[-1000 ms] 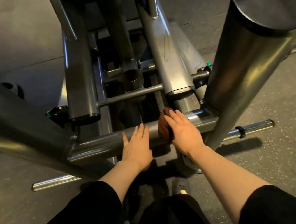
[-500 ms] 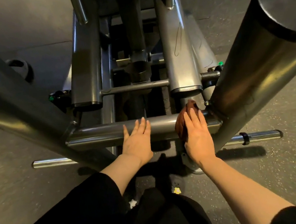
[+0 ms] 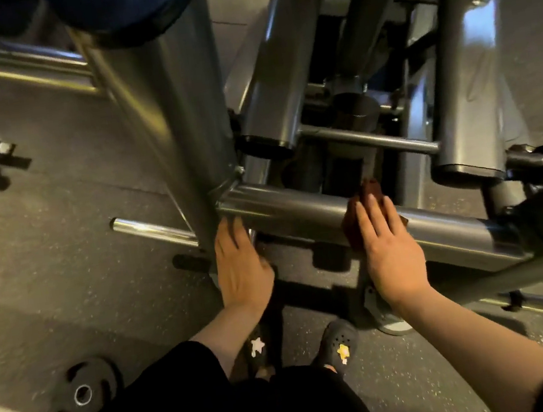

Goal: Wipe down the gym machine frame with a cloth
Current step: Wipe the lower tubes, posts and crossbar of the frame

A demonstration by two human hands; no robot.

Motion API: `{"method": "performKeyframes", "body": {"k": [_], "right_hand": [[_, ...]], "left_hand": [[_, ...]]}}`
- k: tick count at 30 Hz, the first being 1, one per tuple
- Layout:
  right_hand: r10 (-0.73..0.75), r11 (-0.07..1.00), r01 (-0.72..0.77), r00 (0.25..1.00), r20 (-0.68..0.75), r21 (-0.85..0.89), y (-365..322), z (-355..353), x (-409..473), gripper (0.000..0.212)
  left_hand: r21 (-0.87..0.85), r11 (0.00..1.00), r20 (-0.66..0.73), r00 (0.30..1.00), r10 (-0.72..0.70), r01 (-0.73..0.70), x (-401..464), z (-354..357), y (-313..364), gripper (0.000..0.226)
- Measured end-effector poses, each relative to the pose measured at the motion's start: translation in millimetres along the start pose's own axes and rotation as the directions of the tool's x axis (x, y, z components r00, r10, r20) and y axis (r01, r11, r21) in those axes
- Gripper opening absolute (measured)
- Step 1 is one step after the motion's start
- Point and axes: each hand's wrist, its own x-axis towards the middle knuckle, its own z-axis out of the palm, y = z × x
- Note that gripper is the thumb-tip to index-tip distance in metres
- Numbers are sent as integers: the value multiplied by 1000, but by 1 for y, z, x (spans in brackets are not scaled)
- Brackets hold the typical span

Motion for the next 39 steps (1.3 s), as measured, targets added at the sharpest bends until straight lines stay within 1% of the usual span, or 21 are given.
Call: {"method": "performKeyframes", "body": {"k": [2, 3, 6, 8, 9, 10, 11, 13, 15, 16, 17, 19, 21, 22, 23, 25, 27, 28, 31, 36, 39], "right_hand": [[-100, 992, 101, 995, 21, -71, -23, -8, 11, 93], [-153, 983, 156, 987, 42, -93, -37, -12, 18, 93], [-283, 944, 292, 956, 73, -156, -84, -20, 40, 97], [-340, 921, 347, 938, 69, -175, -106, -23, 52, 93], [-375, 907, 382, 924, 71, -179, -119, -25, 60, 89], [-409, 897, 410, 911, 42, -165, -130, -27, 66, 84], [-440, 890, 435, 898, -4, -133, -141, -31, 70, 78], [-473, 876, 480, 871, -130, 32, -157, -30, 74, 64], [-550, 792, 561, 827, -116, 241, -168, -26, 74, 50], [-573, 754, 557, 817, -67, 348, -168, -24, 73, 48], [-581, 729, 533, 813, -23, 430, -166, -24, 72, 49], [-527, 731, 471, 850, -30, 495, -152, -27, 74, 51], [-386, 792, 383, 917, -96, 476, -129, -32, 83, 49], [-294, 833, 312, 949, -112, 456, -117, -34, 89, 48], [-232, 867, 246, 969, -85, 434, -104, -33, 95, 50], [-182, 917, 151, 982, 51, 370, -73, -26, 97, 56], [-211, 951, 166, 965, 153, 260, -48, -16, 91, 59], [-244, 956, 208, 955, 169, 206, -35, -13, 88, 60], [-299, 949, 270, 936, 188, 162, -27, -11, 89, 60], [-309, 948, 274, 913, 267, 161, -28, -13, 96, 60], [-290, 954, 249, 903, 317, 166, -29, -17, 100, 61]], "left_hand": [[-131, 977, 69, 985, -159, 167, 7, -8, -20, 90], [-177, 960, 101, 974, -202, 218, 12, -12, -27, 93], [-298, 923, 107, 969, -222, 244, 26, -22, -43, 95], [-356, 904, 106, 971, -214, 238, 36, -25, -41, 92], [-406, 872, 116, 962, -249, 275, 40, -26, -42, 88], [-493, 807, 128, 944, -303, 326, 42, -28, -40, 81], [-617, 690, 164, 919, -359, 380, 42, -30, -38, 70], [-844, 335, 294, 883, -366, 420, 36, -34, -31, 45], [-899, -19, 421, 851, -315, 438, 28, -33, -29, 30], [-887, -114, 459, 824, -332, 448, 26, -33, -29, 25], [-883, -161, 467, 790, -397, 442, 24, -32, -30, 23], [-890, -157, 433, 686, -585, 428, 23, -24, -37, 25], [-900, -123, 371, 586, -720, 419, 24, -16, -41, 43], [-902, -118, 357, 564, -745, 416, 27, -16, -43, 54], [-906, -128, 356, 563, -746, 404, 31, -12, -40, 59], [-908, -146, 377, 614, -694, 393, 40, -3, -21, 58], [-920, -166, 374, 665, -647, 355, 50, 5, 4, 61], [-929, -167, 355, 669, -653, 330, 52, 15, 18, 63], [-954, -60, 248, 663, -706, 293, 44, 43, 49, 69], [-928, 176, 127, 724, -678, 327, -5, 79, 109, 67], [-921, 201, 117, 729, -675, 334, -11, 84, 121, 69]]}}
